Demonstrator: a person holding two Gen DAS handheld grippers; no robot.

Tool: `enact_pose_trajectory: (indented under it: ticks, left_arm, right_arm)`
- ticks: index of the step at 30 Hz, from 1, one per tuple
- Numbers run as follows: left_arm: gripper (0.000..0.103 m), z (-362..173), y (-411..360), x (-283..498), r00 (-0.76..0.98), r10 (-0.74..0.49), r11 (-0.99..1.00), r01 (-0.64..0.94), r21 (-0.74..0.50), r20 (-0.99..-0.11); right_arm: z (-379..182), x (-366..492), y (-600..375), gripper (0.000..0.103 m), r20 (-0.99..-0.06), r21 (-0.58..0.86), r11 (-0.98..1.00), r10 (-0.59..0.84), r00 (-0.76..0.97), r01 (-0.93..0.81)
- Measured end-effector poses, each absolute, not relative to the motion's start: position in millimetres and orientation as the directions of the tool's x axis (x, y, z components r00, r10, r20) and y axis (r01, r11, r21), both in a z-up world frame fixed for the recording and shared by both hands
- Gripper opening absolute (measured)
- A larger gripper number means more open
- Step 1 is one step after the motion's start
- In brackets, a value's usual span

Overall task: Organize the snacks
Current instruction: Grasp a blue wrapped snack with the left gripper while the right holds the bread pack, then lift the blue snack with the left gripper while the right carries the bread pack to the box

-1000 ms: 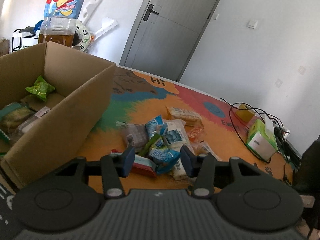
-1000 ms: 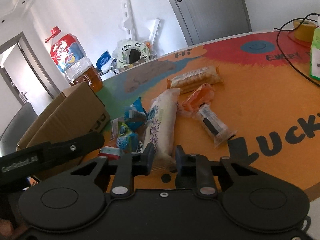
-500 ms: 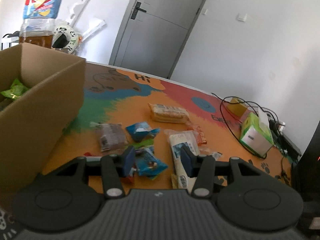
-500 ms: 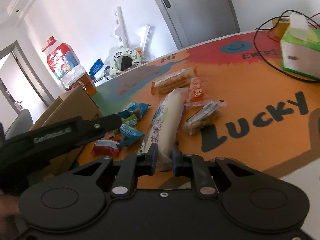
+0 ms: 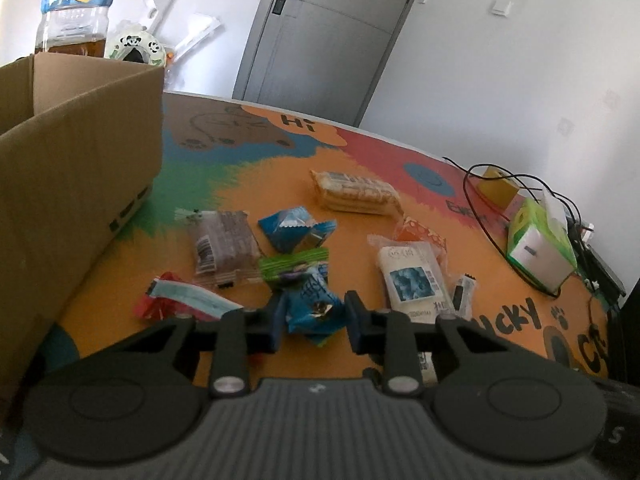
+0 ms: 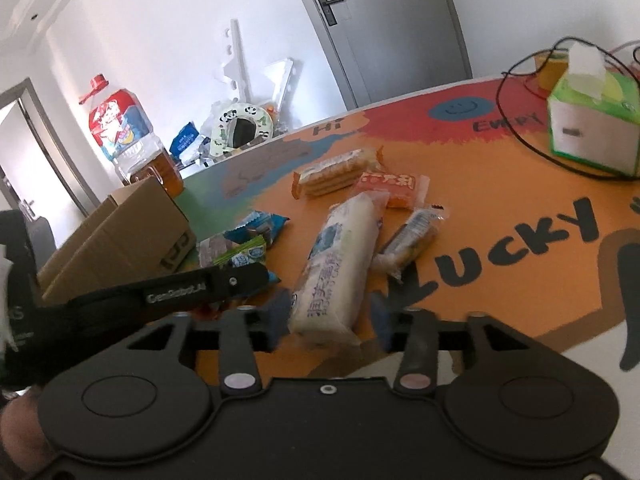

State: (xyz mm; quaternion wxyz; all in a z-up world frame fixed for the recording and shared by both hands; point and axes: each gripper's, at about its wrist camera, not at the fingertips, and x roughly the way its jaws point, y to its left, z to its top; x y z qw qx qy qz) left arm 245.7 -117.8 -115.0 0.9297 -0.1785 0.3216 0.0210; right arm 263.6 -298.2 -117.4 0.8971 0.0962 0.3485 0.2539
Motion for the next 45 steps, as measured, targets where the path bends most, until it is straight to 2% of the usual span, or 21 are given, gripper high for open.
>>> enact_pose_trajectory:
  ticks: [21, 26, 28, 45]
  left_arm:
    - [0.029, -100, -86, 206, 0.817, -0.068, 0.905, -0.191, -0.38, -0.572]
    - [0.029, -99, -81, 195, 0.829, -0.056, 0.895, -0.205, -0.395, -0.557]
    - [0.029, -99, -79, 189, 0.83, -0.052, 0.891, -0.212, -0.401, -0.555]
    - [0.029, -59, -74, 147, 0.88, 0.002, 0.902, -0.207, -0.38, -0.474]
  right_arm:
    - [-123, 273, -253, 0.059, -0.643, 0.165, 0.894, 0.417, 0.642, -0.416]
    - [-120, 269, -250, 0.035, -0.652, 0.126, 0.897, 0.397, 0.646, -0.424]
    - [-118, 266, -254, 0.031, -0.644, 0.145, 0.895, 0.409, 0.646, -0.422]
    - [-81, 227, -264, 0.028, -0.526, 0.216, 0.866, 0.493, 0.693, -0.451]
